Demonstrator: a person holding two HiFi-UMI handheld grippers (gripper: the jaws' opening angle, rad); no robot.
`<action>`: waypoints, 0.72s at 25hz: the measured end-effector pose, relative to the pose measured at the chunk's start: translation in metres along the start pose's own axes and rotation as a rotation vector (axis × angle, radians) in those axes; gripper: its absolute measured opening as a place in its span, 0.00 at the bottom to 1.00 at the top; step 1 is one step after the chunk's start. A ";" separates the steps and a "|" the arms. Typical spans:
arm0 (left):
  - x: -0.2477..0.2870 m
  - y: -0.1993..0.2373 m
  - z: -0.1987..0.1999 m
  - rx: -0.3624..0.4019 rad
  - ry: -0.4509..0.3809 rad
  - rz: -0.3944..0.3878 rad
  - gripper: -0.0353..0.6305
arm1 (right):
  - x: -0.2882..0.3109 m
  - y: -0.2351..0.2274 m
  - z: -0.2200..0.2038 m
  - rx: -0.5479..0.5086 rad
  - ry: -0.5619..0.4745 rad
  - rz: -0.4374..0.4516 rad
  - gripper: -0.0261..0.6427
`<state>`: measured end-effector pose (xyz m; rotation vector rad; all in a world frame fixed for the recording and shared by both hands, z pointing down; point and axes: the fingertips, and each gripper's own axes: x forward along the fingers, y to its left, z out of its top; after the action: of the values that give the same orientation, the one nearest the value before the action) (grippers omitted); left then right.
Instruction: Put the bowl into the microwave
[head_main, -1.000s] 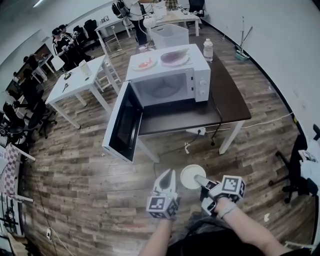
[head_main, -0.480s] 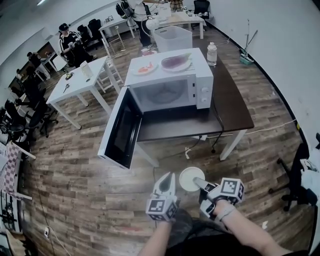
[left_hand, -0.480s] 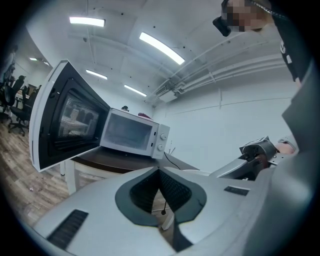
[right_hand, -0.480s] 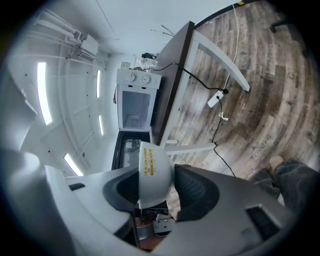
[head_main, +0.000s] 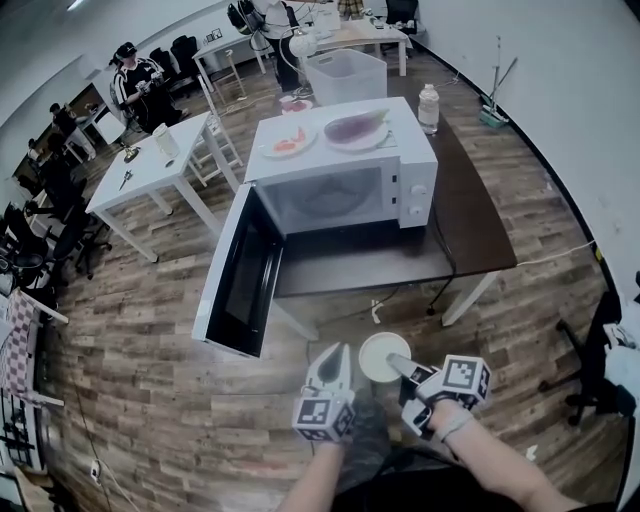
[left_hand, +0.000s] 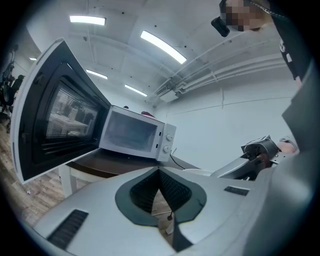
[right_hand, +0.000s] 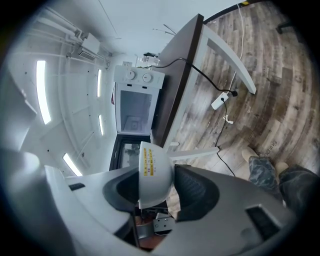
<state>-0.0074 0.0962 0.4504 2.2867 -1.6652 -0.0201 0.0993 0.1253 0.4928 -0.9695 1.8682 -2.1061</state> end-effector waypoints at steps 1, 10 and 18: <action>0.006 0.003 0.003 0.004 -0.004 -0.007 0.05 | 0.005 0.003 0.005 -0.003 -0.004 0.000 0.30; 0.056 0.040 0.018 -0.002 -0.007 -0.015 0.05 | 0.052 0.019 0.041 0.014 -0.010 0.005 0.30; 0.097 0.065 0.021 0.014 -0.005 -0.020 0.05 | 0.090 0.032 0.072 0.013 -0.009 0.027 0.30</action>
<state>-0.0406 -0.0175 0.4637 2.3151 -1.6495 -0.0187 0.0602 0.0124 0.4950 -0.9441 1.8509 -2.0926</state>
